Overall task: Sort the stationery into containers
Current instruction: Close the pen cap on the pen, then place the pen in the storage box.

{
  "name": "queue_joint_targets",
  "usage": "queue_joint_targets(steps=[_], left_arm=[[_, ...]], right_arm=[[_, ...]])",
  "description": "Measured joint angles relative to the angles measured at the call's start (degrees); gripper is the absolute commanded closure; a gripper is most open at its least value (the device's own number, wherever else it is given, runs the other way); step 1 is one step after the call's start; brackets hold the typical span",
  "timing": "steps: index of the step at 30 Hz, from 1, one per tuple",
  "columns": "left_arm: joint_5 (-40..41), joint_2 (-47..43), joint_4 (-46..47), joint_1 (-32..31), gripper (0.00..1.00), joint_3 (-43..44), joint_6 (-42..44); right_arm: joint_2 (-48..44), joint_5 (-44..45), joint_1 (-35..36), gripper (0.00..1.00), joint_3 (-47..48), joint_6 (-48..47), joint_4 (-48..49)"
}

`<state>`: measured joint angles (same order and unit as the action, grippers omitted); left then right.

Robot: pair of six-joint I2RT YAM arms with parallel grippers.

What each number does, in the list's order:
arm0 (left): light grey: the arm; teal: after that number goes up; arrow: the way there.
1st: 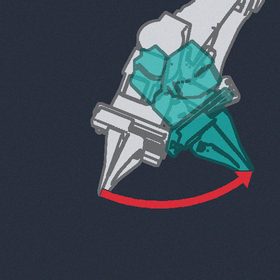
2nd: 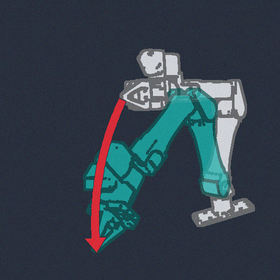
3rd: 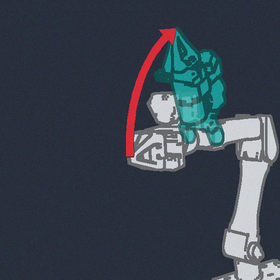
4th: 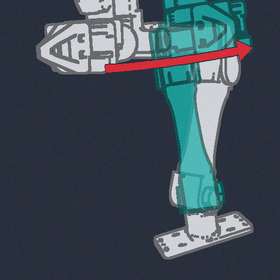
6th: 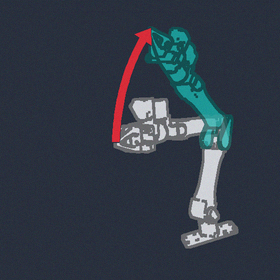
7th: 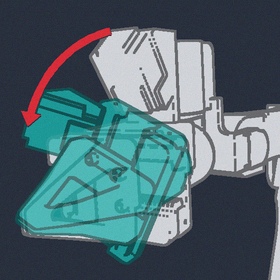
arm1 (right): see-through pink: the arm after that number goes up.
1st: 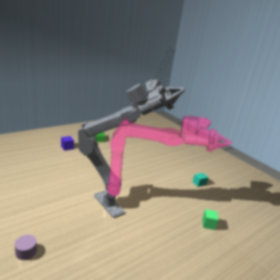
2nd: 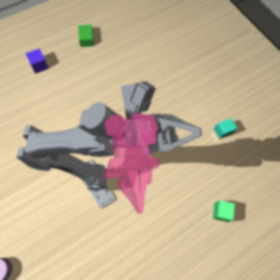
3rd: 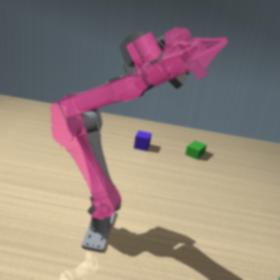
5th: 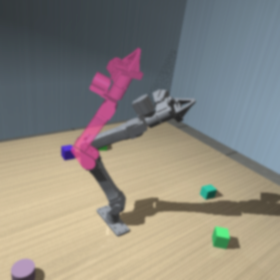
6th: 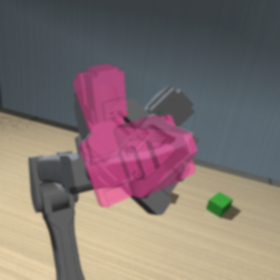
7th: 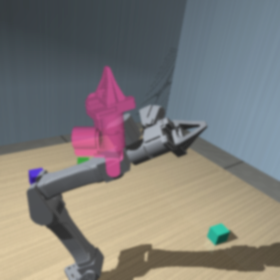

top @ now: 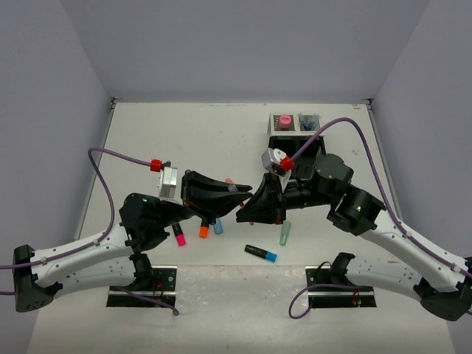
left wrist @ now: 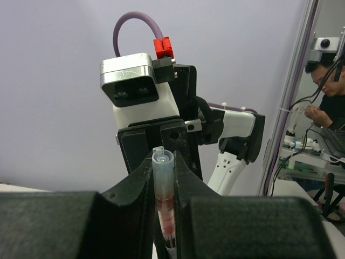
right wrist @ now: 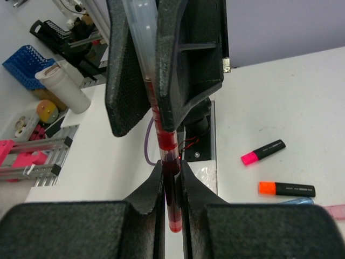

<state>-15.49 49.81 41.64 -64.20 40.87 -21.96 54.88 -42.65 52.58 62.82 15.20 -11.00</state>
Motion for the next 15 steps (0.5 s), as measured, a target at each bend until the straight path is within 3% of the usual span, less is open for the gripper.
queue_joint_targets(steps=[2,3,5,6,7,10,15], left_arm=[[0.3,-0.6,-2.3,0.0,1.0,0.2,0.3],[0.7,-0.8,-3.9,0.0,0.91,0.5,0.4],[2.5,-0.7,-8.7,-0.1,0.55,2.6,0.9],[3.9,-0.6,-11.7,-0.1,0.18,4.0,1.1],[6.0,-0.2,-15.6,-0.2,0.01,6.0,1.3],[12.6,2.1,-28.5,-1.9,0.0,13.1,1.4],[34.3,5.9,-48.5,-2.3,0.0,29.1,-2.1]], right_arm=[[-0.7,-0.6,-0.3,1.0,-1.9,0.4,2.2],[-1.0,-0.6,-0.5,1.0,-2.8,0.4,3.0],[-2.0,0.6,-0.9,1.0,-5.4,0.5,5.8],[-2.7,1.8,-1.2,1.0,-6.9,0.5,7.5],[-3.4,4.1,-1.4,1.0,-8.8,0.7,9.9],[-4.4,12.4,-4.2,1.0,-14.1,1.4,15.2],[-4.2,26.5,-9.9,1.0,-20.5,3.2,19.0]])
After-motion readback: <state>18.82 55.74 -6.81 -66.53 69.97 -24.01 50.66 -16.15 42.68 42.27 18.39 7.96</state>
